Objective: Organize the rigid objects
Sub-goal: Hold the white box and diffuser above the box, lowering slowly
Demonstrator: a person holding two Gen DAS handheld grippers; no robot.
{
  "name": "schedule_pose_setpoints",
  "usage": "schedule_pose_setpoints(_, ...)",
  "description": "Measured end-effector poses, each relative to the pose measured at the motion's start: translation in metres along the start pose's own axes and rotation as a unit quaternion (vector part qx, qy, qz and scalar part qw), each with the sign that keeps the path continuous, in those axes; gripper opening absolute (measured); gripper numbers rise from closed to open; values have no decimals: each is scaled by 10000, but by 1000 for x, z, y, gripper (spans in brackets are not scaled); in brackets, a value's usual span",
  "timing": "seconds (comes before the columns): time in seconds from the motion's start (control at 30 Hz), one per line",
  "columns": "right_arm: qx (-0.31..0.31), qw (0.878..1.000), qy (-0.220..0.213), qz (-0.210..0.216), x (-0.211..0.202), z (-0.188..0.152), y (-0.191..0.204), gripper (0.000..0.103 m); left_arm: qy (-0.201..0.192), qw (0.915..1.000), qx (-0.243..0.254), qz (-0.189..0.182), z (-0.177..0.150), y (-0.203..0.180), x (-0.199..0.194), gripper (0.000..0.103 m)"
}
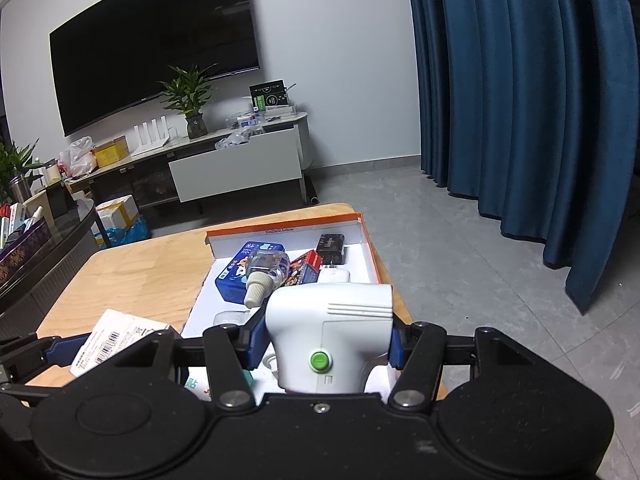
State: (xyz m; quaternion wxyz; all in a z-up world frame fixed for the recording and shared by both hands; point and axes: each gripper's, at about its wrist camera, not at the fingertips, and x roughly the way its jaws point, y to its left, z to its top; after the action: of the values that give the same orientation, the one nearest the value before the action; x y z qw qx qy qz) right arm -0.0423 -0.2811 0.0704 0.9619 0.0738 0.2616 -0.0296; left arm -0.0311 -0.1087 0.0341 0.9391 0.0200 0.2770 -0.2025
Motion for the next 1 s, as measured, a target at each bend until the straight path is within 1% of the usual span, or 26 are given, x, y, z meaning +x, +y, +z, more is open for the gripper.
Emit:
schedule_pose_setpoints(0.3,-94,9999,54,46,6,0,2,67,46,10000,-33,-14,0,-1,4,79)
schedule_pose_setpoints(0.53,-136,9998,115,80,15,8,1,67,79,9999,-58,-77,1,-2,10,79)
schedule_pose_setpoints(1.0,-166,9990,381,140,59,33,-7,67,153,9996,-102,-218,3,-4,20,79)
